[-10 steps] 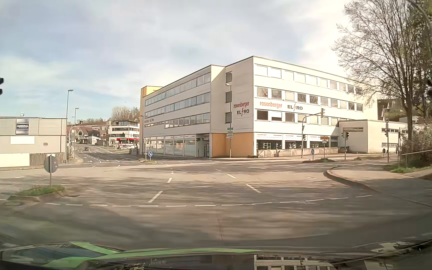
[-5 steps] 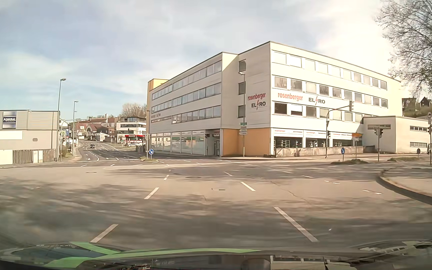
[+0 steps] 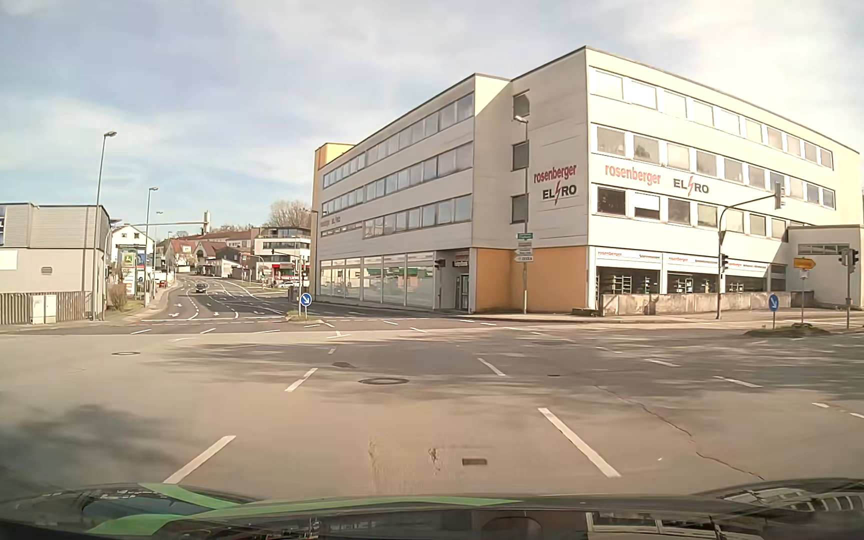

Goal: Follow the waypoints while adhering to traffic rules and regulations

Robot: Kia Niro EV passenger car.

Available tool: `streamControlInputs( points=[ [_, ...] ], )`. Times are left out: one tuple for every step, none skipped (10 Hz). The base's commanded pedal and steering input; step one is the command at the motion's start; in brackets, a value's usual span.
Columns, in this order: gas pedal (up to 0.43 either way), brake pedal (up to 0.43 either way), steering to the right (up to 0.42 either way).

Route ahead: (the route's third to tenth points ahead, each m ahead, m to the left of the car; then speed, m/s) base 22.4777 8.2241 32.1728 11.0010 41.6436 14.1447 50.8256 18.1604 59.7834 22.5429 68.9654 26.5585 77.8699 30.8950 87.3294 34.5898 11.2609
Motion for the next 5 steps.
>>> streamControlInputs(
  points=[
    [0.039, 0.000, -0.046],
    [0.039, 0.000, -0.049],
    [0.039, 0.000, -0.049],
    [0.047, 0.000, -0.051],
    [0.047, 0.000, -0.051]
  ],
)
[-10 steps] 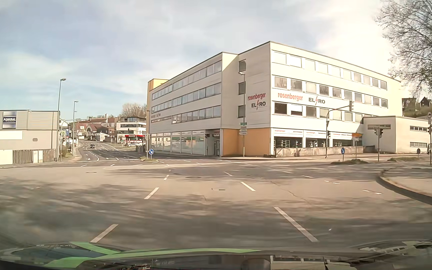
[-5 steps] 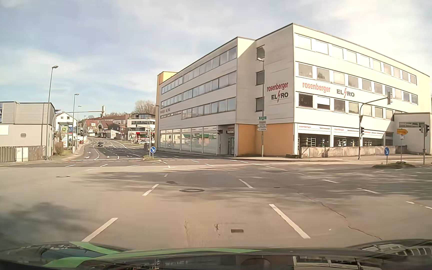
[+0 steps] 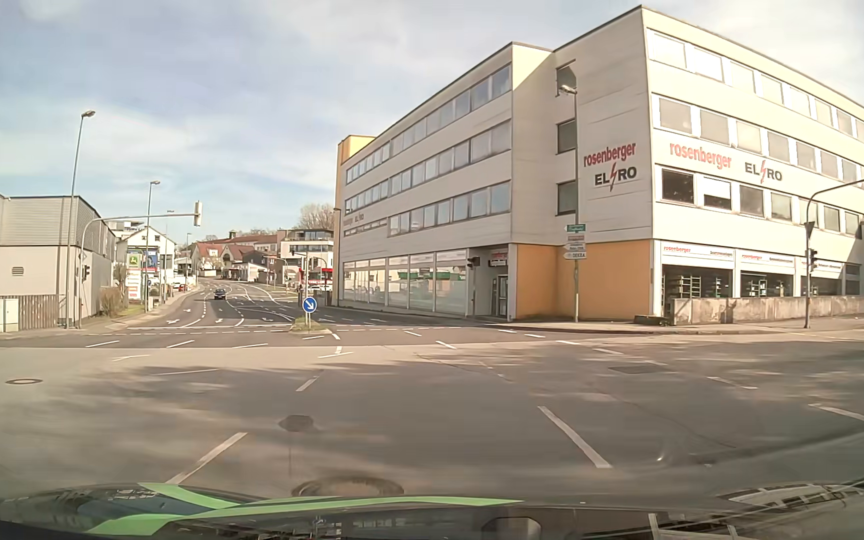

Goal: Follow the waypoints while adhering to traffic rules and regulations

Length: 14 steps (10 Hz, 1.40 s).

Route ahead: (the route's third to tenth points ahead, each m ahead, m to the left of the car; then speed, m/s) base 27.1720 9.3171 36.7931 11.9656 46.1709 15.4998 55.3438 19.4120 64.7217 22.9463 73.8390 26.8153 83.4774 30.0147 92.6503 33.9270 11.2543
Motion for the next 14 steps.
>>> streamControlInputs(
  points=[
    [0.039, 0.000, -0.051],
    [0.028, 0.000, -0.051],
    [0.020, 0.000, -0.052],
    [0.020, 0.000, -0.052],
    [0.020, 0.000, -0.052],
    [0.020, 0.000, -0.052],
    [0.020, 0.000, -0.052],
    [0.020, 0.000, -0.052],
    [0.020, 0.000, -0.053],
    [0.020, 0.000, -0.054],
    [0.020, 0.000, -0.054],
    [0.020, 0.000, -0.054],
    [0.020, 0.000, -0.053],
    [0.020, 0.000, -0.053]
  ],
)
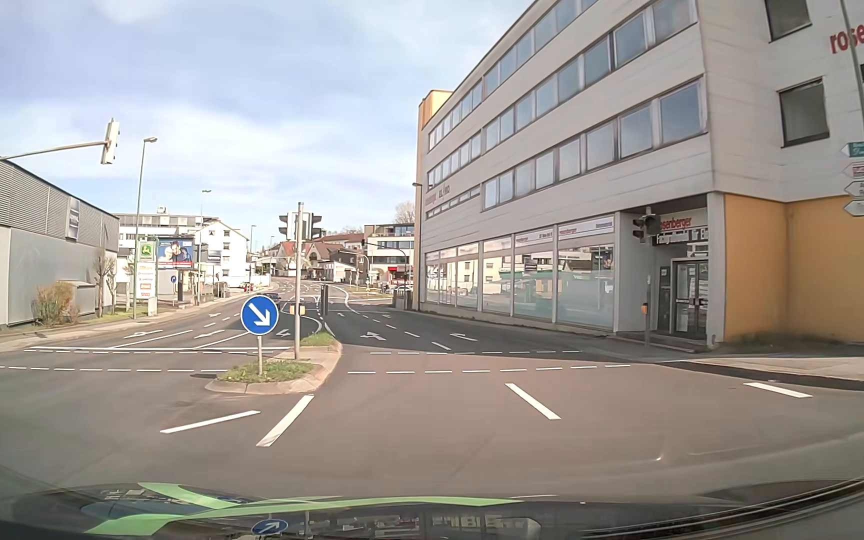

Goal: Follow the waypoints while adhering to traffic rules and regulations

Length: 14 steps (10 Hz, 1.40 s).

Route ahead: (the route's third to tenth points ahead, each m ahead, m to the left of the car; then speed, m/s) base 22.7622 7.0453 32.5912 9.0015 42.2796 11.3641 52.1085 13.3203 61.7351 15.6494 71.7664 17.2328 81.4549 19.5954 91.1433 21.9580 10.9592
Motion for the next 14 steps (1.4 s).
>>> streamControlInputs(
  points=[
    [0.020, 0.000, -0.055],
    [0.020, 0.000, -0.060],
    [0.039, 0.000, -0.061],
    [0.039, 0.000, -0.058],
    [0.039, 0.000, -0.058],
    [0.047, 0.000, -0.058],
    [0.047, 0.000, -0.057],
    [0.047, 0.000, -0.056],
    [0.047, 0.000, -0.055],
    [0.047, 0.000, -0.055],
    [0.047, 0.000, -0.054],
    [0.047, 0.000, -0.054],
    [0.047, 0.000, -0.054],
    [0.047, 0.000, -0.053]
  ],
)
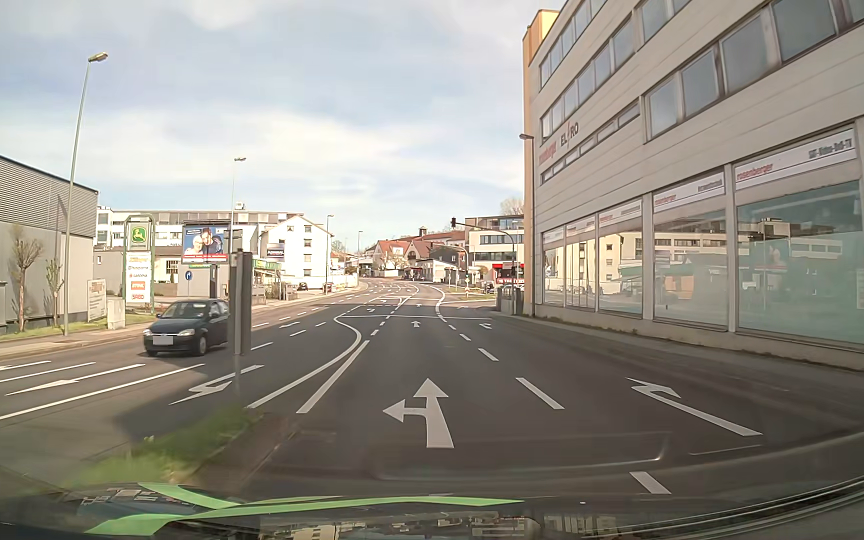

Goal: Follow the waypoints while adhering to traffic rules and regulations

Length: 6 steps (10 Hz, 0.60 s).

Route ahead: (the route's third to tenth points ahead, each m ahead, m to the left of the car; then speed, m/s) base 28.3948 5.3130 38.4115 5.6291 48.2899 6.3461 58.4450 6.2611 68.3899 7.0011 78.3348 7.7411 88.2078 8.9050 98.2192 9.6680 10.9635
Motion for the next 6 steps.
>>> streamControlInputs(
  points=[
    [0.059, 0.000, -0.051],
    [0.059, 0.000, -0.048],
    [0.047, 0.000, -0.045],
    [0.047, 0.000, -0.043],
    [0.047, 0.000, -0.036],
    [0.067, 0.000, -0.026]
  ],
)
